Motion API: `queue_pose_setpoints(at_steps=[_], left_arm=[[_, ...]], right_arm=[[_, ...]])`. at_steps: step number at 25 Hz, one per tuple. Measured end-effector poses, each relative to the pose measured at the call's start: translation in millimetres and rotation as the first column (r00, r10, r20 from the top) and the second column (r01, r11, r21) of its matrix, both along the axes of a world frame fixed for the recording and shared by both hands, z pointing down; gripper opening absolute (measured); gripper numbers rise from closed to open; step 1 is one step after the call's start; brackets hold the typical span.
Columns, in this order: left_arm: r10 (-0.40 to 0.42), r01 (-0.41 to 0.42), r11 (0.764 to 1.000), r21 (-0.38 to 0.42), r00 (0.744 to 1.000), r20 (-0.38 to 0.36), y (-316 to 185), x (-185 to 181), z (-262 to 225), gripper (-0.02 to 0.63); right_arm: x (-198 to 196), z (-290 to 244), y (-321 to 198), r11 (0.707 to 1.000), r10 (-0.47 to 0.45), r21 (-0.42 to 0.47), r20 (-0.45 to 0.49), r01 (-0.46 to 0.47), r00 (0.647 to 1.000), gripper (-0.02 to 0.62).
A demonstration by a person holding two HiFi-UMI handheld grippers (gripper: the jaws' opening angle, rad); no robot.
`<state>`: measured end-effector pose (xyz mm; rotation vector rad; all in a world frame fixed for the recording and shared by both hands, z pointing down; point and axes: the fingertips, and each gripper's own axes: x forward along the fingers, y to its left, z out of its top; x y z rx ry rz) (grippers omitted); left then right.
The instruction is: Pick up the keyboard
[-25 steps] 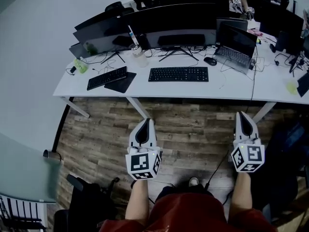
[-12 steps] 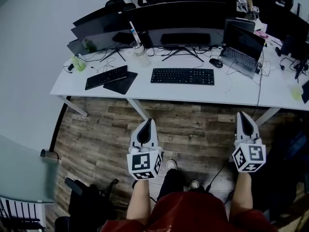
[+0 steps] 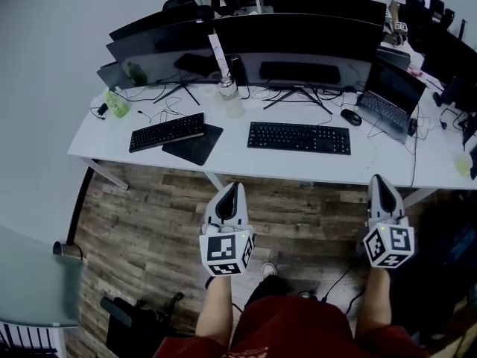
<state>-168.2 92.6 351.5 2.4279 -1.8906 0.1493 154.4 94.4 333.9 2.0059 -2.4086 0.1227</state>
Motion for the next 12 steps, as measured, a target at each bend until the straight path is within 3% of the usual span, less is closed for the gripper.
queue_pose_setpoints(at_steps=[7, 12], left_arm=[[0.028, -0.028, 1.000, -0.002, 0.999, -0.019, -52.0, -47.1, 3.5, 0.006], [0.064, -0.064, 0.998, -0.003, 0.998, -0.027, -80.4, -57.6, 6.2, 0.006]], right_arm=[[-45.2, -2.9, -42.7, 0.999, 0.032, -0.004, -0.025, -0.032, 0.999, -0.005], [-57.4, -1.0, -60.1, 0.998, 0.068, -0.005, -0.025, -0.068, 0.997, -0.005]])
